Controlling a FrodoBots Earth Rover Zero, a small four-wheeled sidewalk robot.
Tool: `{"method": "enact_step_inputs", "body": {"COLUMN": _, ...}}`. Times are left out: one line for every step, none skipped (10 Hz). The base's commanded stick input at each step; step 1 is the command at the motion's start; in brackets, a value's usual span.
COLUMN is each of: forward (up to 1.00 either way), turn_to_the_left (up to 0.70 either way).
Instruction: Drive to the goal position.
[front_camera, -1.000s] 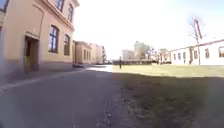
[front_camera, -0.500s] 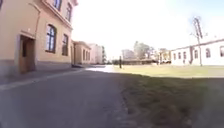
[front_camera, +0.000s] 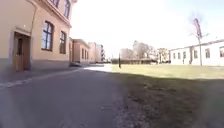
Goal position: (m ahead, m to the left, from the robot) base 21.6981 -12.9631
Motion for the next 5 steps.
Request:
{"method": "enact_step_inputs", "body": {"forward": 0.85, "turn_to_the_left": 0.0}}
{"method": "enact_step_inputs", "body": {"forward": 0.85, "turn_to_the_left": 0.0}}
{"method": "enact_step_inputs", "body": {"forward": 0.85, "turn_to_the_left": 0.0}}
{"method": "enact_step_inputs", "body": {"forward": 0.85, "turn_to_the_left": 0.0}}
{"method": "enact_step_inputs", "body": {"forward": 0.85, "turn_to_the_left": 0.0}}
